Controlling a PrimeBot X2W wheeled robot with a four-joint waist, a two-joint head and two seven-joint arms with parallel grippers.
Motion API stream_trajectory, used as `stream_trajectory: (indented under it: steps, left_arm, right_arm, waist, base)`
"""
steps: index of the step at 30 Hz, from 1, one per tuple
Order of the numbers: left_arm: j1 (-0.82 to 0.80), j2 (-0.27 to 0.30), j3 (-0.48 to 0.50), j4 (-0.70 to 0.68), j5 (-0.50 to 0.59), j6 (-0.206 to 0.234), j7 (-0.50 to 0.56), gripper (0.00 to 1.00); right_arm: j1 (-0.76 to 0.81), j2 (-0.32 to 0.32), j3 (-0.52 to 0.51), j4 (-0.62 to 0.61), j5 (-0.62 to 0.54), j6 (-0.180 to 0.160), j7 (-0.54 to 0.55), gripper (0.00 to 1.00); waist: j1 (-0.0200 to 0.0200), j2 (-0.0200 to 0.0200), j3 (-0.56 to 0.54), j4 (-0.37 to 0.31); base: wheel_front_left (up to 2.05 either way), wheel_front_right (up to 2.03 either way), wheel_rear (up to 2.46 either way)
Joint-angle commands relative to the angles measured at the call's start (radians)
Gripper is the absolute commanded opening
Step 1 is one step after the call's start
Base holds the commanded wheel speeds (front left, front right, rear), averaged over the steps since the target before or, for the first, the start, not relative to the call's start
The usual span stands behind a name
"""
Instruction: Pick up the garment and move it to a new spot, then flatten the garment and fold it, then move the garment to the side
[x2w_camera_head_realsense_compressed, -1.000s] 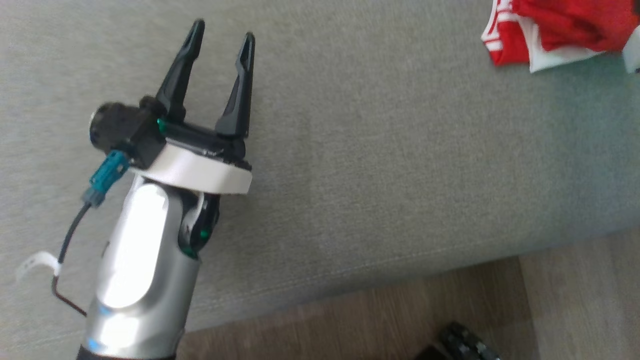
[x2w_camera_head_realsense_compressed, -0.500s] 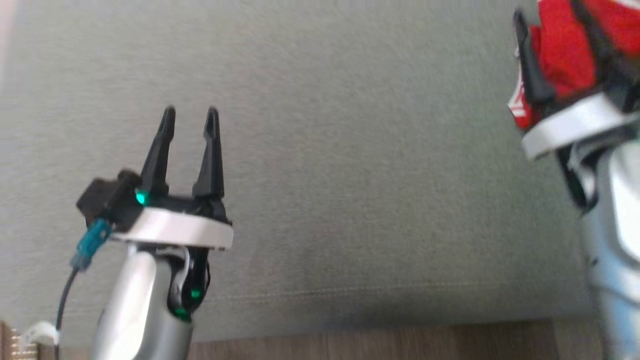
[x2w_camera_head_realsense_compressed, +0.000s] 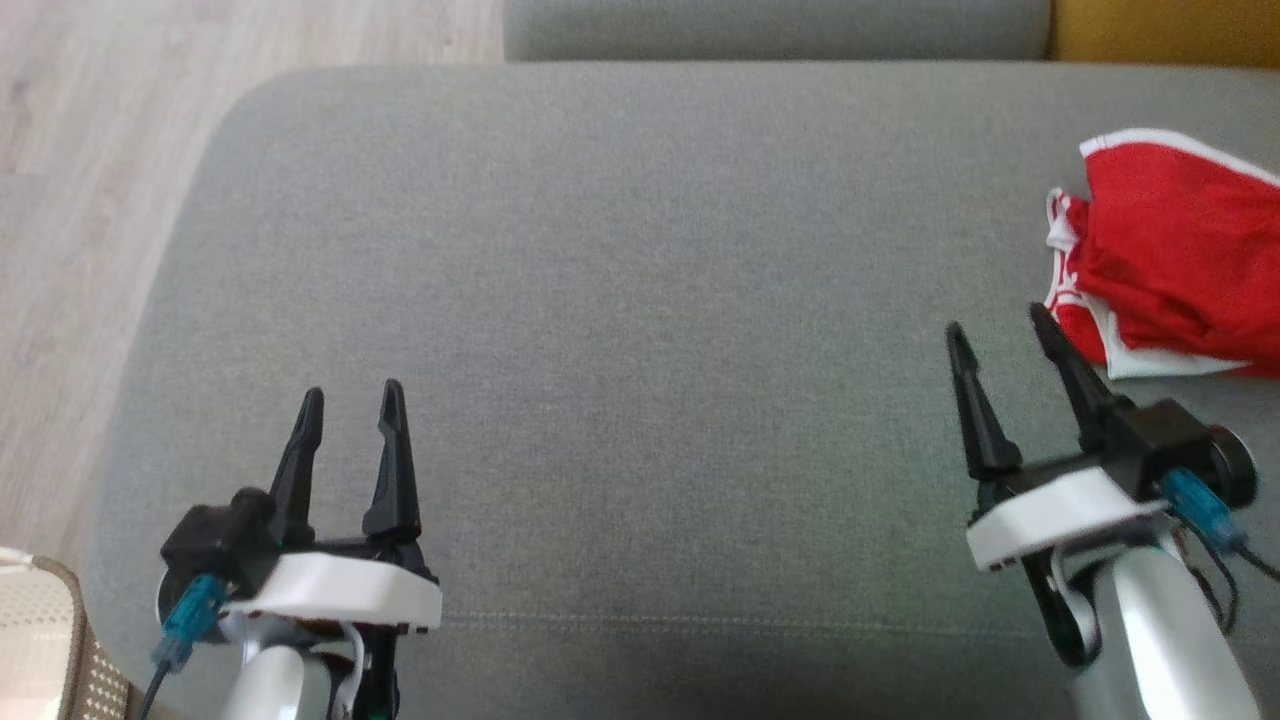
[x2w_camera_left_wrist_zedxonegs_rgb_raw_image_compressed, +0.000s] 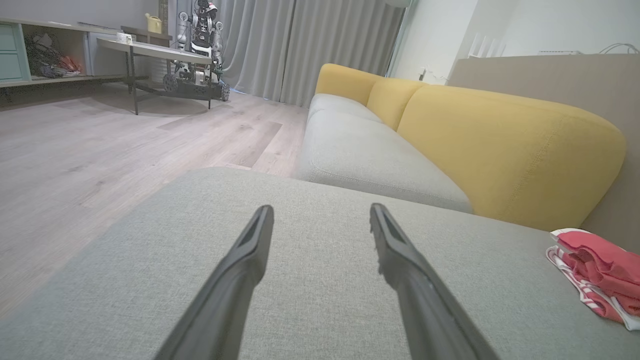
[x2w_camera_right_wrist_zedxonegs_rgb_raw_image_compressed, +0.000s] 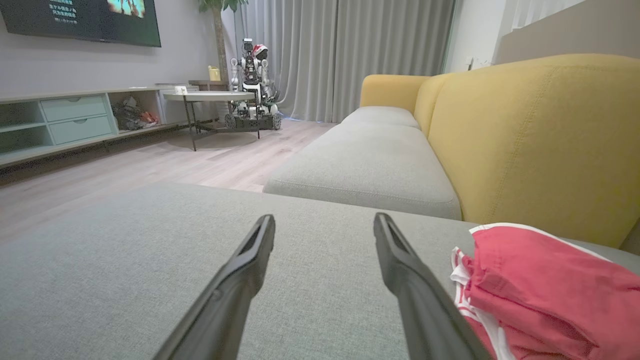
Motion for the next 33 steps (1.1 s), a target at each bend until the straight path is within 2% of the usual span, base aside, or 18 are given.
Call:
stream_trajectory:
  steps: [1, 8, 19, 24, 33]
  left_arm:
    - [-0.029, 0.007, 0.028, -0.035, -0.008, 0.008, -0.002, 1.00]
    - [0.019, 0.007, 0.023, -0.019, -0.006, 0.016, -0.002, 1.00]
    - [0.033, 0.007, 0.018, -0.024, 0.012, 0.005, -0.002, 1.00]
    - [0.039, 0.007, 0.014, -0.029, 0.012, -0.020, -0.002, 1.00]
    - [0.042, 0.007, 0.047, -0.056, 0.008, -0.040, -0.002, 1.00]
  right_arm:
    - [-0.018, 0.009, 0.013, -0.051, -0.003, 0.000, -0.009, 1.00]
    - [0.064, 0.011, 0.033, -0.091, 0.022, 0.000, -0.010, 1.00]
    - [0.085, 0.011, 0.040, -0.096, 0.021, 0.000, -0.010, 1.00]
    - [0.087, 0.011, 0.042, -0.097, 0.024, 0.000, -0.010, 1.00]
    - [0.086, 0.011, 0.044, -0.094, 0.038, 0.000, -0.010, 1.00]
  waist:
    - [0.0001, -0.0001, -0.018, 0.010]
    - [0.0001, -0.0001, -0.037, 0.009]
    - [0.0001, -0.0001, -0.047, 0.008]
    - [0.0001, -0.0001, -0.053, 0.011]
    - [0.0001, -0.0001, -0.053, 0.015]
  base:
    - [0.00, 0.00, 0.00]
    - [0.00, 0.00, 0.00]
    - [0.00, 0.00, 0.00]
    - [0.00, 0.00, 0.00]
    - [0.00, 0.00, 0.00]
